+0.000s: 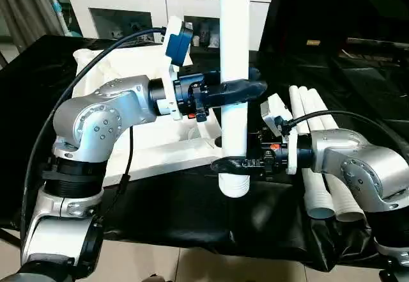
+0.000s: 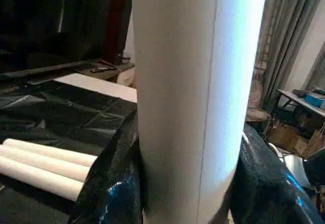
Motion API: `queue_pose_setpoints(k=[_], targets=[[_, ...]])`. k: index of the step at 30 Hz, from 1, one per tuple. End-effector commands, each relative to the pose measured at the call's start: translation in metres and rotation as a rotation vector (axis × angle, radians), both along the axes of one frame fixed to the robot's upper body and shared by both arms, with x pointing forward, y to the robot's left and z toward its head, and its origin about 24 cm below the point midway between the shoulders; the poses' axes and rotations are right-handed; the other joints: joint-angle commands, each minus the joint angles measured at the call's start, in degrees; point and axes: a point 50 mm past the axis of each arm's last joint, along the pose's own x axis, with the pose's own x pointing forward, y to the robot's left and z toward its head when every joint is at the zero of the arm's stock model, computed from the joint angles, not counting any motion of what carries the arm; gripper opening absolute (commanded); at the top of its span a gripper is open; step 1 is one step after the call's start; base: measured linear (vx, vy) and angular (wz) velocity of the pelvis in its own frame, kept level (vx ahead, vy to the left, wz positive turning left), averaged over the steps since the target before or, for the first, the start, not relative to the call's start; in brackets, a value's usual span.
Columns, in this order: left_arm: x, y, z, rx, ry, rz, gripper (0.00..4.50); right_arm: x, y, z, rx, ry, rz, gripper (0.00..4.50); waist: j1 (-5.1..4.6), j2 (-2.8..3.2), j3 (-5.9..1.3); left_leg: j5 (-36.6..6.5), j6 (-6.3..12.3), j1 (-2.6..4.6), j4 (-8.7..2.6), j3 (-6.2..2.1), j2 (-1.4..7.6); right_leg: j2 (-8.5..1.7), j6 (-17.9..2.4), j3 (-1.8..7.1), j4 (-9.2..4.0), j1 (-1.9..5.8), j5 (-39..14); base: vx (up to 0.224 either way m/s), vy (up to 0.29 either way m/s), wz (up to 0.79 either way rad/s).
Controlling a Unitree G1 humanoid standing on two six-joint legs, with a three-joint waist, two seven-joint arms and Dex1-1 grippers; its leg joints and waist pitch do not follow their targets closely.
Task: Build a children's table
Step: Pick table leg
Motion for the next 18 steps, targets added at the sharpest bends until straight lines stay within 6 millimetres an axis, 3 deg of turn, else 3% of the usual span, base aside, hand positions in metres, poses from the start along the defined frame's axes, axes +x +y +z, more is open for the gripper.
queue_pose_setpoints(k=[1,4,10,18], targets=[[-0.0023,-0.003,0.0036,0.013,-0.029,-0.02,1.77,-0.0005,0.0004,-0.0021,-0.005,0.011,0.004,3.08,0.3,-0.43,-4.24,0.9,2.91,-0.27,-3.52,-0.75,2.55,-4.3,-13.7,2.94,-3.65,4.07,-0.4,0.0,0.0,0.0],[-0.0027,-0.0032,0.0035,0.014,-0.03,-0.025,1.77,-0.0006,0.0008,-0.0024,-0.004,0.013,0.005,3.08,0.26,-0.51,-4.27,1.1,3.02,-0.3,-3.49,-0.73,2.54,-4.25,-14.0,2.94,-3.62,4.09,0.4,0.0,0.0,0.0],[-0.0022,-0.0035,0.0036,0.009,-0.027,-0.027,1.77,-0.0014,0.0009,-0.004,0.002,0.025,0.006,2.43,0.26,-0.36,-4.27,0.8,2.85,-0.27,-3.49,-0.75,2.56,-4.26,-14.1,2.93,-3.64,4.1,0.2,0.0,0.0,0.0],[-0.0003,-0.0033,0.0033,0.005,-0.018,-0.016,1.77,-0.0021,0.0003,-0.0055,0.012,0.033,-0.003,1.91,0.3,-0.34,-4.27,0.3,2.53,-0.25,-3.54,-0.77,2.53,-4.28,-14.0,2.92,-3.71,4.16,-0.1,0.0,0.0,0.0]])
